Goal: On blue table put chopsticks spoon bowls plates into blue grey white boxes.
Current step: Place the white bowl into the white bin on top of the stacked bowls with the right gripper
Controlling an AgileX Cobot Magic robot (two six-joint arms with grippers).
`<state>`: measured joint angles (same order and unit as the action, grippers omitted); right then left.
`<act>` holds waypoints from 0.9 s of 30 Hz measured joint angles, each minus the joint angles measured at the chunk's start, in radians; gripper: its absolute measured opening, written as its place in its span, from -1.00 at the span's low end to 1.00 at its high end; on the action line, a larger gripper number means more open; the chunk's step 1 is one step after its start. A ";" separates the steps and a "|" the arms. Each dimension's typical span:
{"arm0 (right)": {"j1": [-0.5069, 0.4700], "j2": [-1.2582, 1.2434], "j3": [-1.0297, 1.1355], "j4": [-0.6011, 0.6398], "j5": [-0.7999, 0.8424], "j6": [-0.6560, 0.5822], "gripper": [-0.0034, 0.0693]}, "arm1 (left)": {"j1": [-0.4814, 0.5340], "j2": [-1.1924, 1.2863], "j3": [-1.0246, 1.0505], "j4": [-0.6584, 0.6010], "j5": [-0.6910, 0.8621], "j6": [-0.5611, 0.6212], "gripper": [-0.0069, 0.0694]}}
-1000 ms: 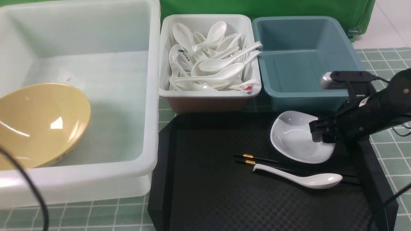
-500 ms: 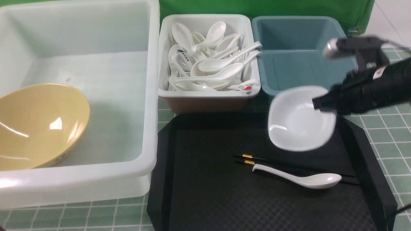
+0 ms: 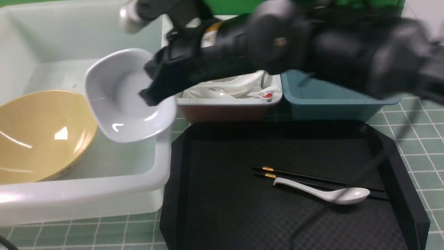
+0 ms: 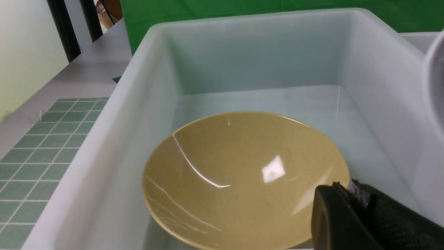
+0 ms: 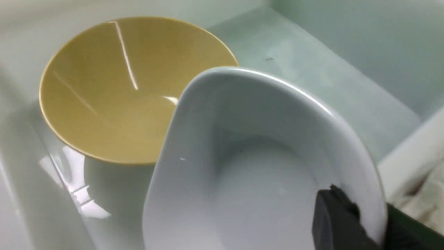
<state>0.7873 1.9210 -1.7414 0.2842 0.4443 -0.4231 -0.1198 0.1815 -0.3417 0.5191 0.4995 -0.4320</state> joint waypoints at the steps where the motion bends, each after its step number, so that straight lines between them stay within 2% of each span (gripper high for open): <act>1: 0.001 0.077 -0.102 -0.001 0.042 -0.012 -0.70 | 0.000 0.000 0.000 -0.006 -0.002 0.000 -0.81; 7: 0.006 0.265 -0.325 -0.038 0.197 -0.023 -0.70 | 0.000 0.000 0.000 -0.009 -0.002 0.000 -0.81; 11: 0.013 0.309 -0.356 -0.047 0.246 -0.022 -0.70 | 0.000 0.000 0.000 -0.010 -0.002 0.000 -0.81; 15: 0.027 0.340 -0.364 -0.060 0.255 0.000 -0.61 | 0.000 0.000 0.000 -0.010 -0.002 0.000 -0.81; 17: 0.034 0.346 -0.369 -0.063 0.254 0.005 -0.47 | 0.000 0.000 0.000 -0.010 -0.003 0.000 -0.81; 18: 0.036 0.347 -0.370 -0.062 0.255 0.018 -0.29 | 0.000 0.000 0.000 -0.010 -0.003 0.000 -0.81; 21: 0.040 0.340 -0.375 -0.062 0.267 0.074 0.10 | 0.000 0.000 0.000 -0.008 -0.003 0.000 -0.81; 23: 0.039 0.330 -0.398 -0.071 0.331 0.082 0.32 | 0.000 0.000 0.000 -0.006 -0.003 0.000 -0.81; 24: 0.034 0.320 -0.416 -0.084 0.390 0.083 0.41 | 0.000 0.000 0.000 -0.006 -0.003 0.000 -0.81; 25: 0.033 0.318 -0.420 -0.087 0.390 0.084 0.41 | 0.000 0.000 0.000 -0.006 -0.003 0.000 -0.81; 27: 0.017 0.278 -0.469 -0.133 0.553 0.091 0.53 | 0.000 0.000 0.000 -0.006 -0.003 0.000 -0.81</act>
<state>0.8046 2.1990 -2.2107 0.1516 0.9972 -0.3324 -0.1198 0.1815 -0.3417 0.5131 0.4963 -0.4320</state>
